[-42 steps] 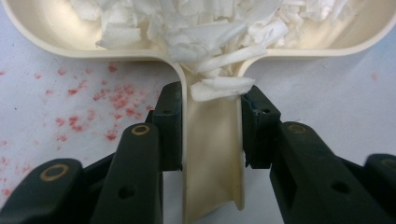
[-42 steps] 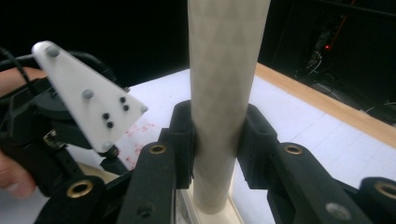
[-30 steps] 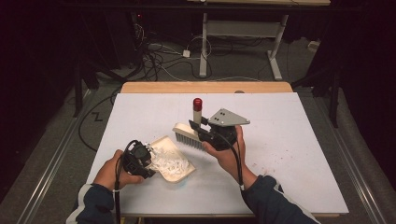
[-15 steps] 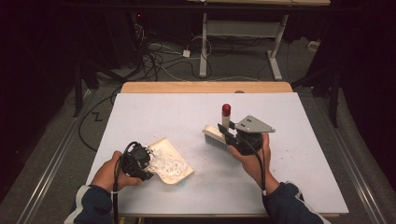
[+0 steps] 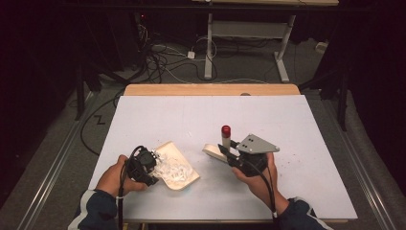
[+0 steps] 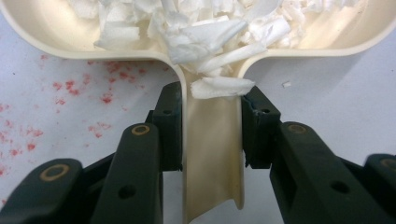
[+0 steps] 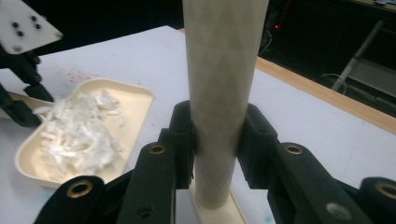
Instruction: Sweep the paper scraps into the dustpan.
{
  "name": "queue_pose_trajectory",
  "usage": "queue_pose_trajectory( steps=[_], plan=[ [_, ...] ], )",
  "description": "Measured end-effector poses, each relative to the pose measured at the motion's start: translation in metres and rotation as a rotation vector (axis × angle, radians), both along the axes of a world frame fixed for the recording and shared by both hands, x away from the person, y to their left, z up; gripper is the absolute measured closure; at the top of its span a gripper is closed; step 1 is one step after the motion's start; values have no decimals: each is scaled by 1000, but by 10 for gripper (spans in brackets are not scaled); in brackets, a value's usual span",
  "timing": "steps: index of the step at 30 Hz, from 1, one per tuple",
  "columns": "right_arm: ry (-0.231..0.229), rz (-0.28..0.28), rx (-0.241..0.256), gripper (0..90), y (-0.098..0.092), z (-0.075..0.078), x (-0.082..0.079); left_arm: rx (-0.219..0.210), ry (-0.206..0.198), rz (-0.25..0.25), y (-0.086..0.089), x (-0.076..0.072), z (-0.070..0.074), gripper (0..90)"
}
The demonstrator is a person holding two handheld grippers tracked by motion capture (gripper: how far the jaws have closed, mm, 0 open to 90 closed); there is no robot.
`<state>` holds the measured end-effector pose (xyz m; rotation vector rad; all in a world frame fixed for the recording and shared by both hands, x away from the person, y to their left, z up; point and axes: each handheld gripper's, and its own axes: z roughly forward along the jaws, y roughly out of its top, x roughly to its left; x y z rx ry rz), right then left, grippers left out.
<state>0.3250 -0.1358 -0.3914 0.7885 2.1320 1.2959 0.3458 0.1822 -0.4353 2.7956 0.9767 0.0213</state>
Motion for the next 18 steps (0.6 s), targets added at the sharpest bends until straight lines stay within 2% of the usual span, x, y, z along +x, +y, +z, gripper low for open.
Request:
queue_pose_trajectory(
  steps=[1, 3, 5, 11, 15, 16, 17, 18],
  plan=[
    [0, 0, 0, 710, 0, 0, 0, 0, -2, 0, 0, 0, 0, 631],
    [5, 17, 11, 710, 18, -1, -6, 1, -5, 0, 0, 0, 1, 631],
    [1, 22, 15, 711, 24, -1, -8, 3, -10, -3, -1, -1, 1, 631],
    [13, 113, 37, 713, 63, 3, -14, 23, -13, -11, -3, -1, -1, 631],
    [6, 135, 52, 713, 71, 8, -14, 16, -12, -15, -3, -1, -1, 631],
    [-1, 140, 53, 713, 72, 10, -15, 14, -12, -15, -3, -1, 0, 631],
    [-27, 139, 41, 713, 71, 14, -16, 10, -11, -15, -2, -1, 0, 631],
    [-27, 139, 41, 713, 71, 14, -16, 8, -11, -15, -2, -1, -1, 631]
  ],
)
